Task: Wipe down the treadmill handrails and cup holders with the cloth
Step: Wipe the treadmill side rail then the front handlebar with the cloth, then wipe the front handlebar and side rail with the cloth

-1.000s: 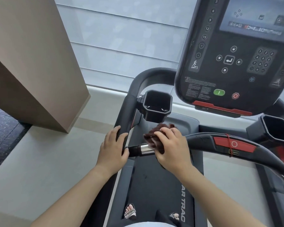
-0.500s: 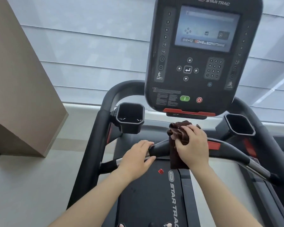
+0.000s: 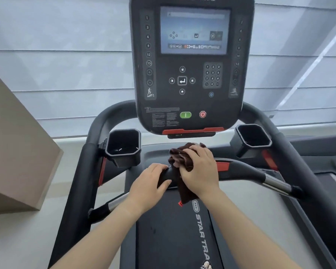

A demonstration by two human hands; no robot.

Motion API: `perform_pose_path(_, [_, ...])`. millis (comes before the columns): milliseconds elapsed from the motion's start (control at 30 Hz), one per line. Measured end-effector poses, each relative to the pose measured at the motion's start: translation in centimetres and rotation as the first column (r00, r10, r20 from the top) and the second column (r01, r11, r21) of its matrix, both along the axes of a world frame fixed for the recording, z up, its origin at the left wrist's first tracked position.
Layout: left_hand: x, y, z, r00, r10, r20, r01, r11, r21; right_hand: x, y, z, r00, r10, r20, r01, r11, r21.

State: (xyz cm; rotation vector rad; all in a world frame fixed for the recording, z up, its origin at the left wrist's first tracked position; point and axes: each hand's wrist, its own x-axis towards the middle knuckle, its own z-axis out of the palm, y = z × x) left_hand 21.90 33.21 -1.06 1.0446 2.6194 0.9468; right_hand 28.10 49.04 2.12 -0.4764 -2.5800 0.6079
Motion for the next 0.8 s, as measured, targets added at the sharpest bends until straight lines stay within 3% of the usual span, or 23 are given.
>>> perform_pose_path(200, [0.5, 1.3, 0.2, 0.999, 0.039, -0.037, -0.04, 0.999, -0.016, 3.4, 2.0, -0.9, 0.996, 0.092, 0.006, -0.092, 0.995, 0.043])
perform_pose_path(333, [0.6, 2.7, 0.3, 0.997, 0.059, -0.044, -0.061, 0.998, -0.029, 4.9, 7.7, -1.3, 0.997, -0.069, -0.047, 0.07, 0.997, 0.017])
perform_pose_path(433, [1.1, 5.1, 0.8, 0.997, 0.051, -0.052, -0.053, 0.998, -0.027, 3.8, 9.9, -0.4, 0.99, -0.133, 0.046, 0.135, 0.99, -0.039])
perform_pose_path(567, [1.9, 8.9, 1.4, 0.989, 0.025, -0.147, -0.032, 0.999, -0.043, 4.8, 9.6, -0.3, 0.999, -0.038, 0.037, 0.038, 0.999, 0.019])
perform_pose_path(800, [3.0, 9.5, 0.2, 0.937, 0.069, -0.342, -0.096, 0.993, -0.062, 6.1, 10.0, -1.8, 0.998, -0.053, -0.026, 0.055, 0.997, 0.052])
